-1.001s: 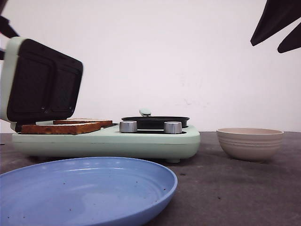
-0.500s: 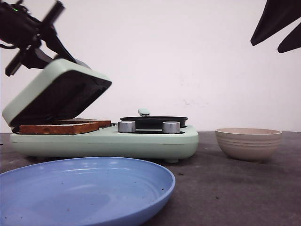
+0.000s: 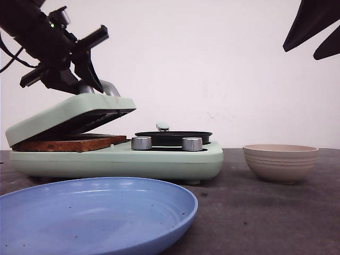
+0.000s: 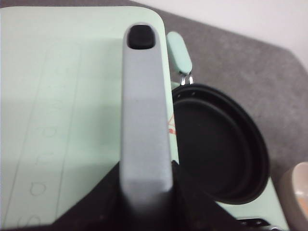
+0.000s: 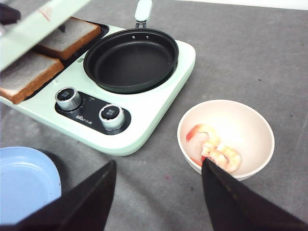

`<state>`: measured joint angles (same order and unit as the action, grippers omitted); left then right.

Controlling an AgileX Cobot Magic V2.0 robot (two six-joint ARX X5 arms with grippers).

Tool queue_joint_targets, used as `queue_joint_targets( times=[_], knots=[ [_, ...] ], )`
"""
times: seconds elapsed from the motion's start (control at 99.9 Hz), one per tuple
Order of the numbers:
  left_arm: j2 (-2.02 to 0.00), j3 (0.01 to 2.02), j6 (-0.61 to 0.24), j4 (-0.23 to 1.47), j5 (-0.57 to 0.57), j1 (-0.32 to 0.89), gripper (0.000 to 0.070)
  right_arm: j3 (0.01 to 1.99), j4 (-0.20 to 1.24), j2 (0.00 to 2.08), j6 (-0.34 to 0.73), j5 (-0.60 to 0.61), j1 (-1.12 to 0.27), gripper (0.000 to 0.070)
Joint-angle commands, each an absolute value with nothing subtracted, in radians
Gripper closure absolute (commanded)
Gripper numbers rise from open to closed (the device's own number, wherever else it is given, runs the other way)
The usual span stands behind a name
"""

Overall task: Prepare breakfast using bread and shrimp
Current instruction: 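Swing the lid down over the bread with the left gripper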

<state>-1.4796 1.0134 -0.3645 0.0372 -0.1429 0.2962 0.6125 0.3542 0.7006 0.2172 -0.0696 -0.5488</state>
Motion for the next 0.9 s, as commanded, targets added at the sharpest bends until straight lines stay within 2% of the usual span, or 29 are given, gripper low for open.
queue_joint_targets(
  times=[0.0,0.64,0.73,0.891],
  knots=[
    [-1.51,1.009,-0.282,0.091,-0.092,0.29,0.069,0.617,0.341,0.705,0.228,-0.07,-0.553,0.0353],
    [-1.609,1.009,-0.262,0.117,-0.075,0.345,0.0687,0.617,0.344,0.705,0.228,-0.07,-0.553,0.0353],
    [-1.609,1.009,-0.262,0.117,-0.075,0.345,0.0641,0.617,0.344,0.705,0.228,-0.07,-0.553,0.0353],
    [-1.609,1.009,-0.263,0.114,-0.075,0.345,0.0431,0.617,0.345,0.705,0.228,-0.069,-0.553,0.0353]
  ],
)
